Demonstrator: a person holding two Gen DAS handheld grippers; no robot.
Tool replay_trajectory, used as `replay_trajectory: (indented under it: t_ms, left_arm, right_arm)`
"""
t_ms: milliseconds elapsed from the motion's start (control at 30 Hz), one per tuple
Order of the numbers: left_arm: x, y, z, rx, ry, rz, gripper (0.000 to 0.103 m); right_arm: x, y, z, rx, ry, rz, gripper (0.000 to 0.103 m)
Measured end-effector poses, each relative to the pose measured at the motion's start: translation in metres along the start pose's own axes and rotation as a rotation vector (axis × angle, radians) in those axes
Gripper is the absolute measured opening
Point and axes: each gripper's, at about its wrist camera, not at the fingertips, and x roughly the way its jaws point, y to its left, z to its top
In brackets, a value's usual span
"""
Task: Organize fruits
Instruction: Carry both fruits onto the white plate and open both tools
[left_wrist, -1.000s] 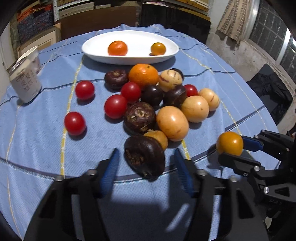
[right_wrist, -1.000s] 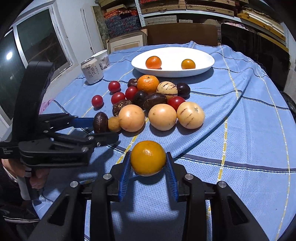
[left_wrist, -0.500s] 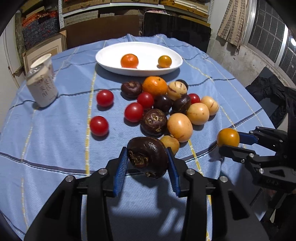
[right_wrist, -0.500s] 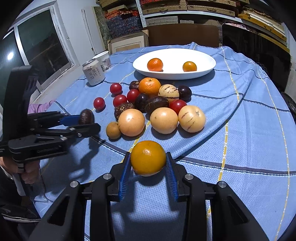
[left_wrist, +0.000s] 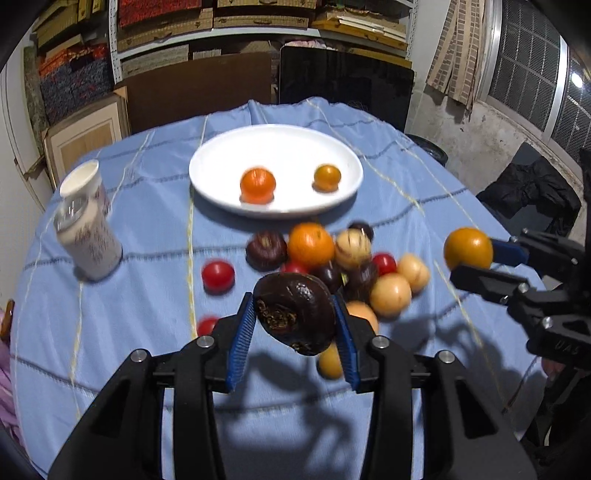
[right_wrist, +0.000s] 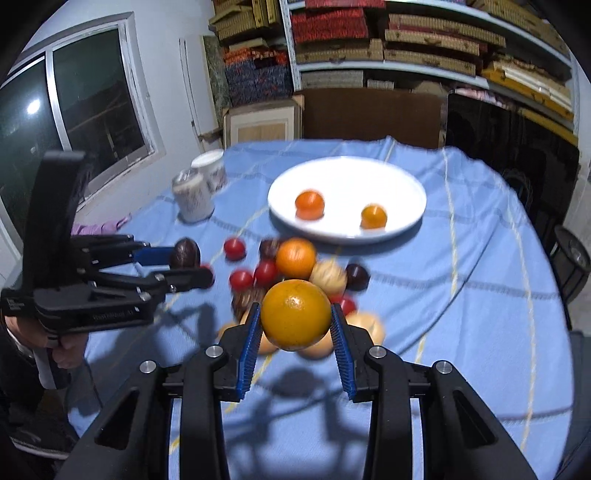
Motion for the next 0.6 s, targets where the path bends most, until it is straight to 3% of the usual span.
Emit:
replay_trajectory:
  t_ms: [267,600]
  left_arm:
    - [0.036,0.013,0.066,-0.017,-0.005,0.05,0.04]
    - [0.12,0.042,0.122,-0.074,0.046,0.084,0.04]
  right_arm:
    - [0.041,-0.028,0.058,0.023,-0.013,-0.023,0.037]
    - [0.13,-0.044,0.081,0.038,0.093,-0.008,0.037]
